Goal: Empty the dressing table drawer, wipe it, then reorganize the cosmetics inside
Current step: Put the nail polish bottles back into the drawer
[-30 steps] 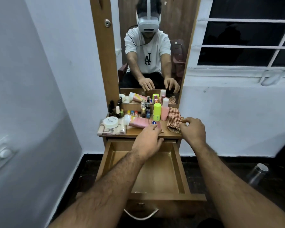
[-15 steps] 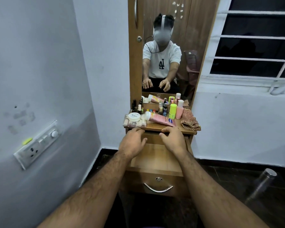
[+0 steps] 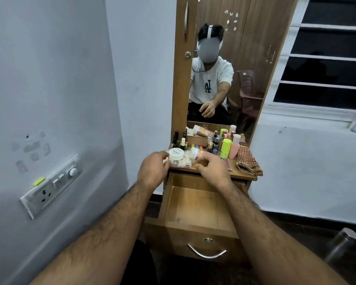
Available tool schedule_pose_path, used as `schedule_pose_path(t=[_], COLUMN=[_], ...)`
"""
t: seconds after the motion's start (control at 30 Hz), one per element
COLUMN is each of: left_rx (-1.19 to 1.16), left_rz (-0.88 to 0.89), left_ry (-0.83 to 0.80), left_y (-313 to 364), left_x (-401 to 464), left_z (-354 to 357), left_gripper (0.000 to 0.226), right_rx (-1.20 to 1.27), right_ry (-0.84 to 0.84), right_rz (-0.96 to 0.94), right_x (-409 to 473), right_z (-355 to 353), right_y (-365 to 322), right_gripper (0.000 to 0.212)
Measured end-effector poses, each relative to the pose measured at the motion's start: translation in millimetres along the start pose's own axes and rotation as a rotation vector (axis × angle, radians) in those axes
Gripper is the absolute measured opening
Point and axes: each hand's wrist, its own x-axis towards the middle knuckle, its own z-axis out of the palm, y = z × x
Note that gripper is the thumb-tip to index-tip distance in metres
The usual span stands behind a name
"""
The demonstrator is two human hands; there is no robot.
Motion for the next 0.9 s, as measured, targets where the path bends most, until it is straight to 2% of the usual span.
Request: schedule_pose_path(t=[0.13,0.27,0.47,0.6,0.77,0.9], left_rx=[-0.075,-0.143,-0.189,-0.195,-0.239,-0.16], left_rz=[-0.04,-0.078,-0.113,-0.144,-0.176,-0.206], left_ry=[0.051,0.07,0.036,0.006,0.0,0.004], left_y=[-2.3,-9.5,-32.7,-51.2,-56.6,-47.3], left_x=[44.9,92.9,164.3,195.6,217.0,228.2], left_z=[6.1,21.9,56.7,80.9,98.0,101.6], left_gripper=[0.029,0.028,0.024,0.024,0.022,0.029], right_rx=[0.025,0.153,0.078,0.027,-0.023,-0.076], right_ry=[0.019,0.025,0.003,-0.01,0.0,0.002], right_rz=[0.032,0.088,0.078,0.083,0.095,0.171], right_x=[44.8,94.7,167.7,202.7,232.3,243.3], right_z=[2.0,9.9,37.3,60.4,75.5,87.5], right_y=[-0.5,-2.9,-1.0,11.0,15.7,7.4], right_gripper=[0.021,0.008,0.017,0.014,0.038,0.039])
